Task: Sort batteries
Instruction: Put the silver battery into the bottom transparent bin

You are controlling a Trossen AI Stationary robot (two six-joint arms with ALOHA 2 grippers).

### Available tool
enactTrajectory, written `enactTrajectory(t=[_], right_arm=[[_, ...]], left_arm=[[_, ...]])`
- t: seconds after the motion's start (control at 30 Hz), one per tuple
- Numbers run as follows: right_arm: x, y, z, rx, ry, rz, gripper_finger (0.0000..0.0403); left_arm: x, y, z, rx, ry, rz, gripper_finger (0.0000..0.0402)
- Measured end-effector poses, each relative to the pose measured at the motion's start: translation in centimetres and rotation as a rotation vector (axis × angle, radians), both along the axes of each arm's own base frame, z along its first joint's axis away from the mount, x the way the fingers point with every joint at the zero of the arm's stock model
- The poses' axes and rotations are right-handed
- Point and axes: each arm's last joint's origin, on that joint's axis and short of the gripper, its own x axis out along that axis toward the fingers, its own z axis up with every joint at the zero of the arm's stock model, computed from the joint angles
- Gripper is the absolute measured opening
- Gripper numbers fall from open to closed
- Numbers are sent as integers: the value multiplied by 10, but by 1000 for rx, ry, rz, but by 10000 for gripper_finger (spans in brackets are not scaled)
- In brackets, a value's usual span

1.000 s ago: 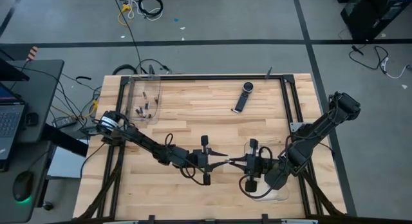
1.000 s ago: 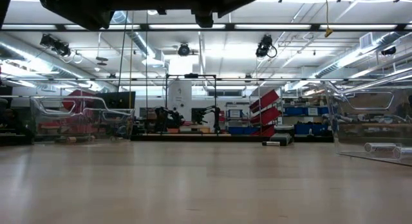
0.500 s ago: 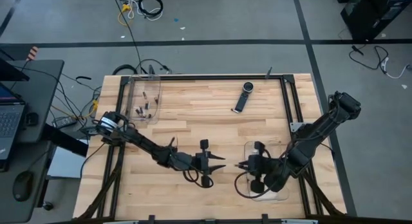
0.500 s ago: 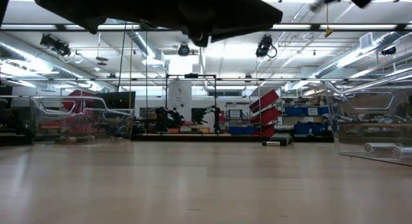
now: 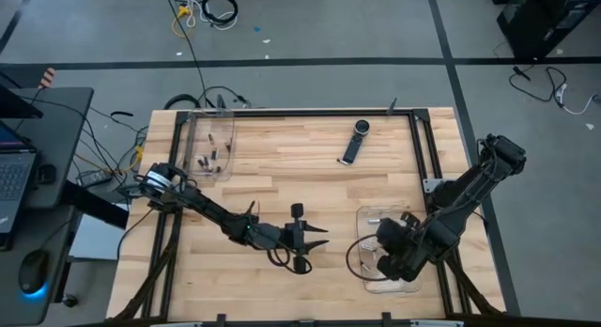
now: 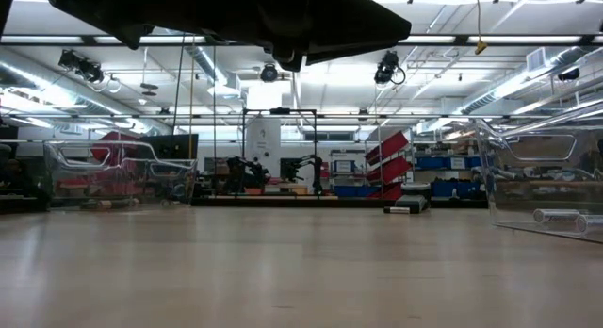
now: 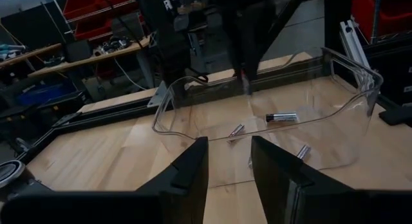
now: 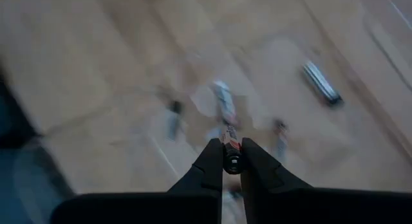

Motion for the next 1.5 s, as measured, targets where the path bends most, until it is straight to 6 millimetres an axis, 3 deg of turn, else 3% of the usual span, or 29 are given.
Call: enactTrajectory(t=[0.2, 0.63, 1.23, 1.33, 1.5], right_arm=[[-3, -11, -9, -32, 81, -95, 23], [-1, -22, -40, -27, 83, -139, 45], [-1, -23, -44, -46, 54, -139, 77], [1, -19, -35, -40, 44, -120, 76], [4, -7, -4, -56, -40, -56, 71]], left_arm=[[0, 0, 0, 0, 1, 0, 117], [0, 0, -2, 6, 17, 1, 117], [0, 1, -2, 9, 19, 15, 117], [-3, 3, 7, 8, 47, 19, 117], [-3, 27, 51, 56, 196, 13, 117]])
